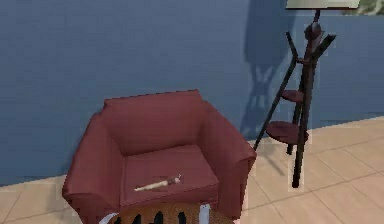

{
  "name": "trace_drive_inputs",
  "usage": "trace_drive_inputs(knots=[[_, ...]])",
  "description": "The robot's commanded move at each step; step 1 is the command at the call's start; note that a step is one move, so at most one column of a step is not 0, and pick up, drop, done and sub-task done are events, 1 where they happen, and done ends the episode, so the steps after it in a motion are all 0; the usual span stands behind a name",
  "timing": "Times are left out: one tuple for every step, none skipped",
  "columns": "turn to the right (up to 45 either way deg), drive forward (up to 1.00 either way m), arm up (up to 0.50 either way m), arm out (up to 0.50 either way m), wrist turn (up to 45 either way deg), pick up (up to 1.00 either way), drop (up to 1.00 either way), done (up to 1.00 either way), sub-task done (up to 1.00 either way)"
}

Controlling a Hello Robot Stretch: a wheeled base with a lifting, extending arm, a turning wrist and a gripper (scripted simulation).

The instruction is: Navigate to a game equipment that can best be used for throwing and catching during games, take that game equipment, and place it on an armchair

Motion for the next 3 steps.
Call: trace_drive_inputs(knots=[[0.0, 0.45, 0.00, 0.00, 0.0, 0.00, 0.00, 0.00, 0.00], [45.0, 0.00, 0.00, 0.00, 0.0, 0.00, 0.00, 0.00, 0.00], [45.0, 0.00, 0.00, 0.00, 0.0, 0.00, 0.00, 0.00, 0.00]])
